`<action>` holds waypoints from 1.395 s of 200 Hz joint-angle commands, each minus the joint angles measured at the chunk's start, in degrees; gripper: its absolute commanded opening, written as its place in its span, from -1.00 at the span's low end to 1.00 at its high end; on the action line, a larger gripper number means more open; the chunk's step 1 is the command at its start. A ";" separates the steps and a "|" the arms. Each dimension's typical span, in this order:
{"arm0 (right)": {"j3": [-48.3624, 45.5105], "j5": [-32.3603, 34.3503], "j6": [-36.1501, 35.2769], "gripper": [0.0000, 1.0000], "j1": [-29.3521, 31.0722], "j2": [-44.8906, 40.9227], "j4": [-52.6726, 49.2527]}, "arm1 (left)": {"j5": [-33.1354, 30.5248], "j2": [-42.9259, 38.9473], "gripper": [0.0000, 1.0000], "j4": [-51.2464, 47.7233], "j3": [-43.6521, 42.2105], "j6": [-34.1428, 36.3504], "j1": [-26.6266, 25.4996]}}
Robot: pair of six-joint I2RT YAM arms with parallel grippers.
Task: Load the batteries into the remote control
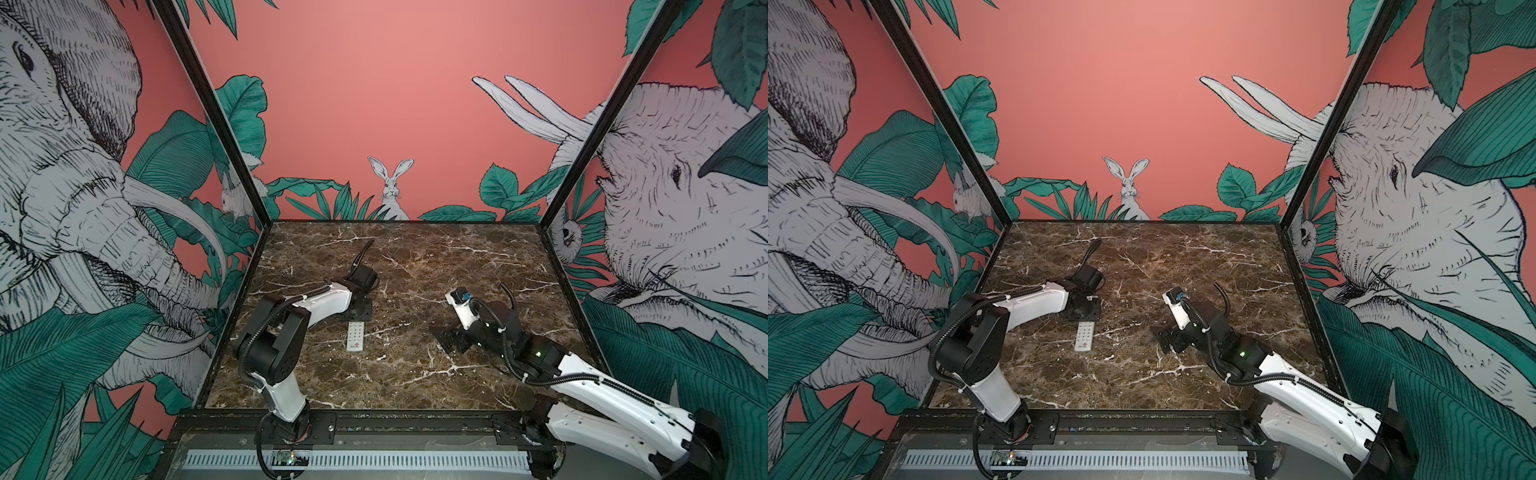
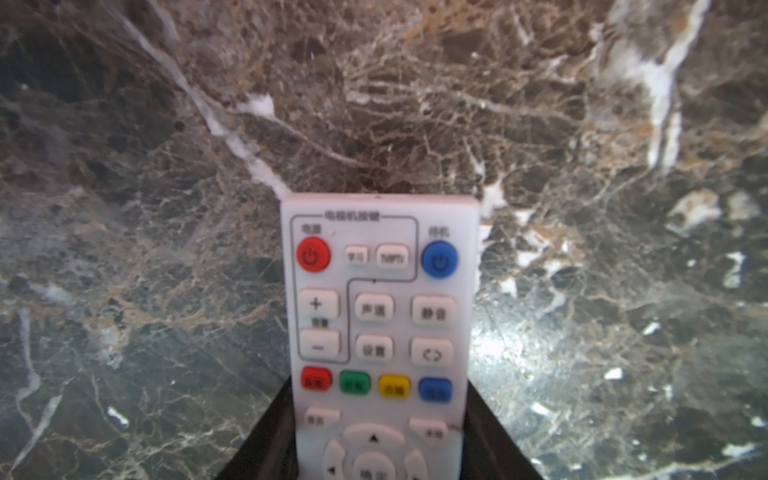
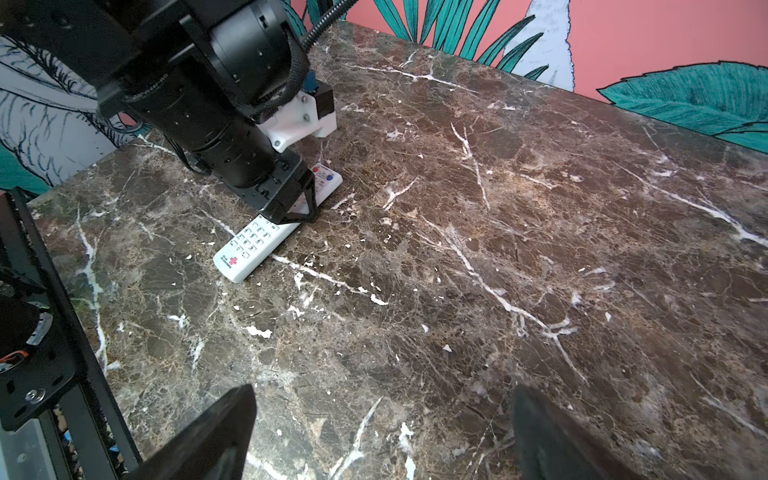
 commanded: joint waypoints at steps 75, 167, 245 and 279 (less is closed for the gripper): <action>0.45 1.99 -1.41 0.96 -0.85 -3.96 -3.26 | -1.15 -2.16 0.33 0.40 0.08 -0.71 -0.26; 2.40 7.37 -1.51 0.99 -1.53 -6.18 -9.36 | -3.82 -13.87 0.90 -0.42 -1.72 2.62 -0.20; -2.35 13.45 0.82 0.99 -12.07 -10.46 -10.16 | -11.18 -29.56 0.99 -0.59 -7.07 8.80 4.44; -4.89 19.72 0.22 0.98 -17.65 -12.12 -7.81 | -16.60 -35.99 0.99 2.00 -12.44 7.97 8.15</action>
